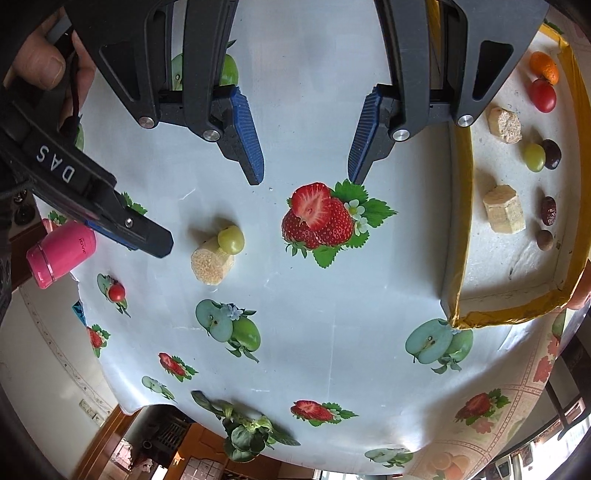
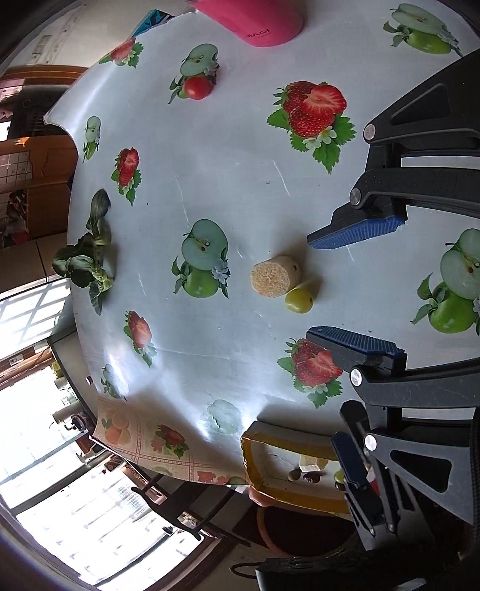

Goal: Organize fruits
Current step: 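Move both open grippers back toward the green grape and round pale slice, then grasp the green grape with the left gripper while the right gripper grasps the round pale slice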

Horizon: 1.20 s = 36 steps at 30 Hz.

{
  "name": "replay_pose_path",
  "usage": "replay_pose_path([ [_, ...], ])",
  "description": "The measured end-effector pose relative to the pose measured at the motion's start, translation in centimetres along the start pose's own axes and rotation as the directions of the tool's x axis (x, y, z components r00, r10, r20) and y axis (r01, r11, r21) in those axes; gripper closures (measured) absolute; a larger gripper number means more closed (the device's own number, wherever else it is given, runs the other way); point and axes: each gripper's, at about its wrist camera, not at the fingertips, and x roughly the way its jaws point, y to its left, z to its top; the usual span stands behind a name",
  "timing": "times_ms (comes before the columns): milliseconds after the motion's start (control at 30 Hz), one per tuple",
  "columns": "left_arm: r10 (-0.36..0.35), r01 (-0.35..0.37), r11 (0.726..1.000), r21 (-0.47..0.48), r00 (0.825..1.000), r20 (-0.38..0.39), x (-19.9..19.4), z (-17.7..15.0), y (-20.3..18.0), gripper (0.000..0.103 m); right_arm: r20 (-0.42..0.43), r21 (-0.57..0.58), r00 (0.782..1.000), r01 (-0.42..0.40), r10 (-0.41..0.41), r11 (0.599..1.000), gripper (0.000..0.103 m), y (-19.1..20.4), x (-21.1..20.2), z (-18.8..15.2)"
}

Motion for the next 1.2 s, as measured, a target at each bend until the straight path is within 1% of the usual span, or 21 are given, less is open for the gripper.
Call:
replay_pose_path([
  [167, -0.019, 0.019, 1.0, -0.003, 1.0, -0.017, 1.3, 0.8, 0.0, 0.057, -0.023, -0.007, 1.0, 0.002, -0.002, 1.0, 0.057, 0.0, 2.8, 1.8],
  [300, -0.043, 0.043, 0.999, -0.001, 0.999, -0.028, 2.4, 1.5, 0.1, 0.057, -0.047, 0.015, 0.999, 0.012, -0.012, 1.0, 0.057, -0.3, 5.2, 2.8],
  [367, -0.052, 0.052, 0.999, -0.002, 0.998, -0.036, 3.0, 1.9, 0.0, 0.057, -0.076, 0.016, 0.997, 0.004, -0.002, 1.0, 0.057, -0.3, 6.5, 3.0],
  [467, -0.068, 0.068, 0.998, 0.008, 0.997, -0.049, 3.7, 2.3, -0.6, 0.057, -0.087, 0.003, 0.996, 0.023, -0.023, 1.0, 0.058, -0.3, 7.6, 2.7],
  [500, -0.074, 0.075, 0.997, 0.015, 0.996, -0.051, 3.9, 2.5, -1.0, 0.057, -0.086, 0.004, 0.996, 0.031, -0.03, 1.0, 0.062, -0.6, 7.7, 2.5],
  [533, -0.08, 0.081, 0.996, 0.024, 0.995, -0.055, 4.2, 2.7, -1.4, 0.057, -0.078, 0.011, 0.997, 0.02, -0.019, 1.0, 0.067, -0.9, 7.6, 2.4],
  [600, -0.086, 0.088, 0.995, 0.04, 0.995, -0.059, 4.8, 3.1, -2.3, 0.057, -0.047, 0.023, 0.998, 0.034, -0.033, 0.999, 0.067, -1.6, 6.7, 2.3],
  [733, -0.077, 0.082, 0.995, 0.059, 0.994, -0.075, 6.8, 4.0, -4.3, 0.057, 0.018, 0.101, 0.999, 0.033, -0.035, 0.994, 0.067, -3.9, 3.9, 2.0],
  [767, -0.071, 0.076, 0.995, 0.064, 0.994, -0.08, 7.3, 4.1, -4.8, 0.057, 0.027, 0.113, 0.999, 0.031, -0.034, 0.993, 0.067, -4.4, 3.3, 1.9],
  [800, -0.055, 0.06, 0.995, 0.078, 0.997, -0.058, 7.4, 4.3, -5.3, 0.057, 0.032, 0.122, 0.999, 0.028, -0.032, 0.992, 0.067, -4.8, 2.8, 1.7],
  [933, -0.005, 0.009, 0.991, 0.13, 0.999, -0.034, 8.2, 5.0, -7.2, 0.057, 0.035, 0.147, 0.999, 0.023, -0.029, 0.989, 0.067, -6.0, 1.4, 0.9],
  [967, 0.018, -0.014, 0.989, 0.146, 1.0, -0.025, 8.3, 5.0, -7.5, 0.058, 0.035, 0.153, 0.999, 0.024, -0.03, 0.988, 0.067, -6.2, 1.1, 0.7],
  [1000, 0.037, -0.034, 0.986, 0.163, 0.999, -0.016, 8.4, 5.0, -7.8, 0.068, 0.035, 0.157, 0.999, 0.027, -0.033, 0.987, 0.067, -6.4, 0.9, 0.5],
  [1033, 0.05, -0.047, 0.983, 0.177, 0.999, -0.009, 8.4, 4.9, -8.0, 0.079, 0.034, 0.162, 0.999, 0.029, -0.035, 0.986, 0.067, -6.5, 0.7, 0.3],
  [1067, 0.062, -0.059, 0.981, 0.186, 0.998, -0.006, 8.4, 4.8, -8.0, 0.081, 0.034, 0.168, 0.999, 0.029, -0.035, 0.985, 0.067, -6.7, 0.5, 0.1],
  [1200, 0.042, -0.038, 0.986, 0.162, 0.999, -0.023, 7.9, 4.6, -7.0, 0.082, 0.042, 0.184, 0.999, 0.027, -0.035, 0.983, 0.067, -7.0, -0.5, -0.4],
])
